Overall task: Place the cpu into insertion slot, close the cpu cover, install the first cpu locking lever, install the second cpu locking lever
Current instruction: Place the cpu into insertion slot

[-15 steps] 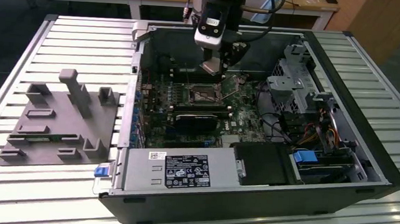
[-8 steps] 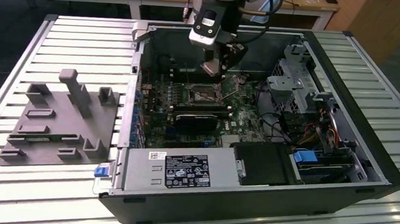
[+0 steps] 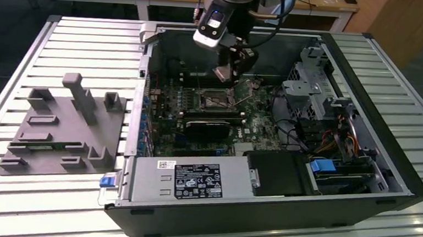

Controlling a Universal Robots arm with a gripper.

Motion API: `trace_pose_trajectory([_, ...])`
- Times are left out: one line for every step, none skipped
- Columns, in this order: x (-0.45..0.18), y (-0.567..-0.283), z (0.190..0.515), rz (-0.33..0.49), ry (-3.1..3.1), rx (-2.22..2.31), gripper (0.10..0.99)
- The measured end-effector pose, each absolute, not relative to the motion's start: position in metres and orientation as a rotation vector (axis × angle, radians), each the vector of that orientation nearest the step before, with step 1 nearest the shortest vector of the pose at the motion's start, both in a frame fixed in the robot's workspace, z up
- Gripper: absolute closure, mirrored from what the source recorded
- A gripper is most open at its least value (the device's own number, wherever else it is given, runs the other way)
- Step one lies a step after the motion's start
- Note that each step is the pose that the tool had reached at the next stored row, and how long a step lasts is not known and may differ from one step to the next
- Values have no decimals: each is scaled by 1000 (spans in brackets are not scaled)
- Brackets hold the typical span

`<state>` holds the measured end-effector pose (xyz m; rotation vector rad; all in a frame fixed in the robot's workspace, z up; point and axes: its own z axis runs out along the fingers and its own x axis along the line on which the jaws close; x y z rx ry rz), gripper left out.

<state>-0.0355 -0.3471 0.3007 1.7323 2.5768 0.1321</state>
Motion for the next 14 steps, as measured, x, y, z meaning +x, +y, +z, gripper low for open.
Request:
trace_pose_trajectory([-35, -347, 300, 132, 2561, 1755, 549])
trace_pose_trajectory([-35, -347, 300, 131, 2543, 1779, 549])
trace_pose_trajectory([-35, -347, 299, 130, 2526, 1801, 549])
trace_pose_trajectory([-35, -347, 299, 130, 2509, 1823, 549])
trace_pose_trajectory([-35, -347, 298, 129, 2492, 1846, 549])
trace_pose_trajectory([-35, -347, 298, 129, 2475, 1867, 549])
trace_pose_trajectory([-35, -347, 297, 128, 2457, 1890, 549])
trace_pose_trajectory([-35, -347, 297, 128, 2440, 1911, 549])
trace_pose_trajectory([-35, -347, 296, 127, 2421, 1934, 549])
trace_pose_trajectory([-35, -347, 295, 126, 2402, 1955, 549])
trace_pose_trajectory([-36, -347, 295, 126, 2384, 1976, 549])
trace_pose_trajectory([-36, -347, 293, 125, 2354, 2011, 549])
trace_pose_trajectory([-36, -347, 292, 124, 2344, 2021, 549])
trace_pose_trajectory([-37, -346, 291, 123, 2336, 2030, 549])
